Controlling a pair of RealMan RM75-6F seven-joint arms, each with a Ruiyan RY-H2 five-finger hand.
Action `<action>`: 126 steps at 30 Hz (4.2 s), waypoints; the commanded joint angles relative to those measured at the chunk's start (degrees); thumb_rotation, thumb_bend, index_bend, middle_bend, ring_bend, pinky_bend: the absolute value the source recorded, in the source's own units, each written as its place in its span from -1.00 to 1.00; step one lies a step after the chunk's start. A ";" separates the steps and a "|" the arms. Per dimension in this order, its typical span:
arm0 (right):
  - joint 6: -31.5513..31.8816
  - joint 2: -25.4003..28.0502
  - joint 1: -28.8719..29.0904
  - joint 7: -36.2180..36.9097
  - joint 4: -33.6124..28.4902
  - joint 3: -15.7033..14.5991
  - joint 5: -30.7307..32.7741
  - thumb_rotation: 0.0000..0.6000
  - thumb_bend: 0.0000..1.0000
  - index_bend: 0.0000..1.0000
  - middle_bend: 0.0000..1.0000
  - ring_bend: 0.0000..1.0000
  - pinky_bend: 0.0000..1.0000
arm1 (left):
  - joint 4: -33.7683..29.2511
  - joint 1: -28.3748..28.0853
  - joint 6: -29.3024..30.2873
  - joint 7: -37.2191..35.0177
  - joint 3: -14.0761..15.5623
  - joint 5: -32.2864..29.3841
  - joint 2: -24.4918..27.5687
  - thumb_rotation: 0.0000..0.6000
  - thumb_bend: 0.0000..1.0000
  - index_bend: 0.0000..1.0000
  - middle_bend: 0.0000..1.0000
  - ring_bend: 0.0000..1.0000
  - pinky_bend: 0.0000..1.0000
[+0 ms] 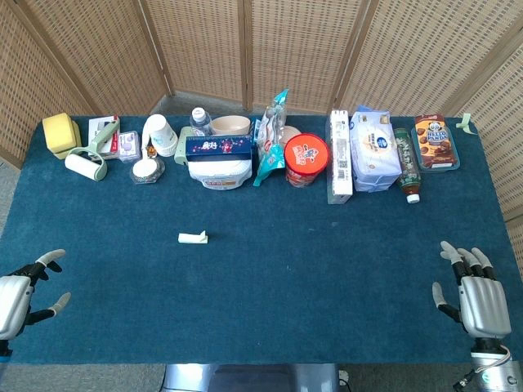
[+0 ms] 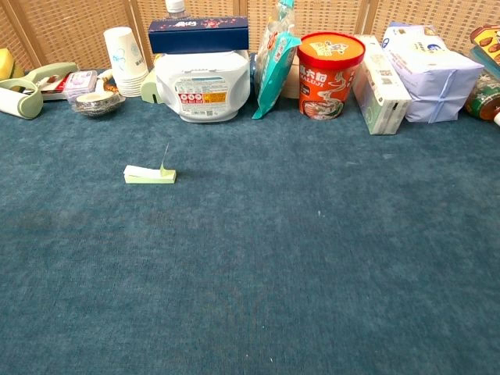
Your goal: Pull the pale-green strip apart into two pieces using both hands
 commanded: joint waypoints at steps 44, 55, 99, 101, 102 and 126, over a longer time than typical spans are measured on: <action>-1.72 -0.52 1.06 -1.36 -0.43 0.84 1.86 1.00 -0.05 -0.79 -0.39 -0.66 -0.76 | 0.14 -14.98 -15.61 0.01 -6.96 -1.32 3.19 0.99 -0.61 -0.56 0.60 0.68 0.66; -2.01 -0.48 1.31 -2.10 -0.84 1.09 2.52 1.00 -0.05 -0.79 -0.39 -0.67 -0.76 | 4.42 -24.63 -25.03 1.59 -9.79 -0.58 2.55 -0.38 -0.78 -0.39 1.00 1.00 1.00; -1.21 -0.80 0.55 -0.02 0.78 0.82 2.93 1.00 -0.05 -0.79 -0.39 -0.68 -0.76 | 13.69 -41.54 -44.69 14.14 -8.42 -20.14 -11.81 1.00 -0.55 -0.23 1.00 1.00 1.00; -1.16 -0.81 0.48 0.04 0.85 0.83 2.98 1.00 -0.05 -0.79 -0.39 -0.68 -0.76 | 14.61 -42.12 -44.91 14.99 -8.21 -21.24 -12.88 1.00 -0.55 -0.23 1.00 1.00 1.00; -1.15 -0.82 0.45 0.07 0.88 0.82 3.01 1.00 -0.05 -0.79 -0.39 -0.68 -0.76 | 15.05 -42.37 -44.99 15.38 -8.14 -21.74 -13.38 1.00 -0.55 -0.22 1.00 1.00 1.00; 0.57 -0.04 -1.34 1.23 0.93 0.60 3.37 1.00 -0.05 -0.81 -0.39 -0.70 -0.76 | 21.37 -46.96 -47.02 20.21 -5.84 -31.77 -20.56 1.00 -0.55 -0.18 1.00 1.00 1.00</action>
